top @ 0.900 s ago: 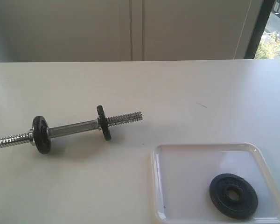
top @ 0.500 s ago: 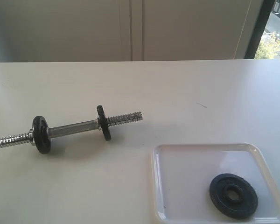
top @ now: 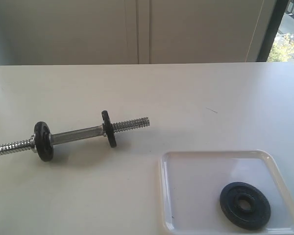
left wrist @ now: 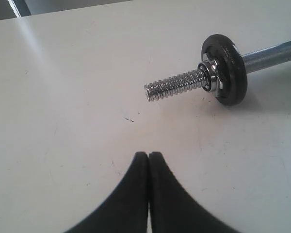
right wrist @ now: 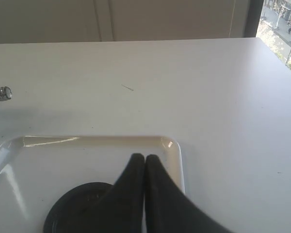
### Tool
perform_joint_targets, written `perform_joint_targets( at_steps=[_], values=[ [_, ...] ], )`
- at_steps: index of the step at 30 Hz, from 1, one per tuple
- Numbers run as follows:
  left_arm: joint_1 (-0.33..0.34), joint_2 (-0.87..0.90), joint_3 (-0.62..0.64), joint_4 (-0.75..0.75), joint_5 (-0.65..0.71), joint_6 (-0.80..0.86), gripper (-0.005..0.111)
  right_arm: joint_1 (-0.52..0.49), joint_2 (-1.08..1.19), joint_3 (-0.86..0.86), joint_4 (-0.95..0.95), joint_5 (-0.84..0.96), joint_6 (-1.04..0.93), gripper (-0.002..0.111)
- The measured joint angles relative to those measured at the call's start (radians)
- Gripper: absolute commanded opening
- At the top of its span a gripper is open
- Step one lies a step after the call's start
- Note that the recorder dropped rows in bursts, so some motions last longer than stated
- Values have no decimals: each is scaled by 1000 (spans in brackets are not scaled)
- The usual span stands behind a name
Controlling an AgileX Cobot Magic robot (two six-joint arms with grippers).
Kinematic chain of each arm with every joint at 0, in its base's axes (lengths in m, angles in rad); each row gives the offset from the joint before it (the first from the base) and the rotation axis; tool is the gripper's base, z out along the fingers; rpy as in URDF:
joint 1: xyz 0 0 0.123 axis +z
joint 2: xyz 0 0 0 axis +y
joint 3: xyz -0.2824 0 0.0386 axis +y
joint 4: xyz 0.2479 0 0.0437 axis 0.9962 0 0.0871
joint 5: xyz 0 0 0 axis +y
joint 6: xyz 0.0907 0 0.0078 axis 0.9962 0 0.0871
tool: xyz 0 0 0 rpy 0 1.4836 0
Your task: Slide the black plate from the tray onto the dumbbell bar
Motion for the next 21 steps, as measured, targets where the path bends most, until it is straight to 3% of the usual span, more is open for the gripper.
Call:
perform_joint_targets(
  at_steps=[5,11,17,21],
  values=[
    [0,0,-10,0,-42,0,0,0,0,0,0,0,0,0],
    [0,0,-219,0,-9,0,0,0,0,0,0,0,0,0],
    [0,-3,-463,0,203,0,0,0,0,0,0,0,0,0],
    [0,-5,-555,0,349,0,0,0,0,0,0,0,0,0]
  ],
)
